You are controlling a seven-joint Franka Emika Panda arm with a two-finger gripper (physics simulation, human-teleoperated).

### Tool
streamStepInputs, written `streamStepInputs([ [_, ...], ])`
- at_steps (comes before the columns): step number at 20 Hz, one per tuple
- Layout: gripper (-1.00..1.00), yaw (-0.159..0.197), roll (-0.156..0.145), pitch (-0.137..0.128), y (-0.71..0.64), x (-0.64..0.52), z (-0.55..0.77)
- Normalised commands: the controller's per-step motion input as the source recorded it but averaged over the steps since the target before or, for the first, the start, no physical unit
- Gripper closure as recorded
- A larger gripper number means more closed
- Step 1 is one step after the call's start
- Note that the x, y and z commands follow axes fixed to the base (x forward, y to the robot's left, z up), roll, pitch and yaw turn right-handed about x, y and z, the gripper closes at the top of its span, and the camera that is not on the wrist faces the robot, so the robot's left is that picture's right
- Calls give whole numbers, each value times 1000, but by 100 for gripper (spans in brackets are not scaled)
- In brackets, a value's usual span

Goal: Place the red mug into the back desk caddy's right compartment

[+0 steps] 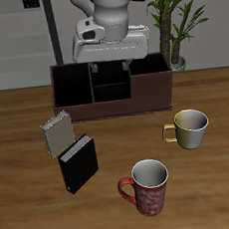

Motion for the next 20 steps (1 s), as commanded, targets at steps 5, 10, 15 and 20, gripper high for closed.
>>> streamStepInputs([
  [5, -100, -34, -28, -4, -19, 76, 62],
  [10, -100, -14, 2, -9, 160, 123, 56],
  [15, -100, -8, 11, -23, 306, 248, 89],
  [20, -100, 9, 29, -15, 351, 309, 128],
])
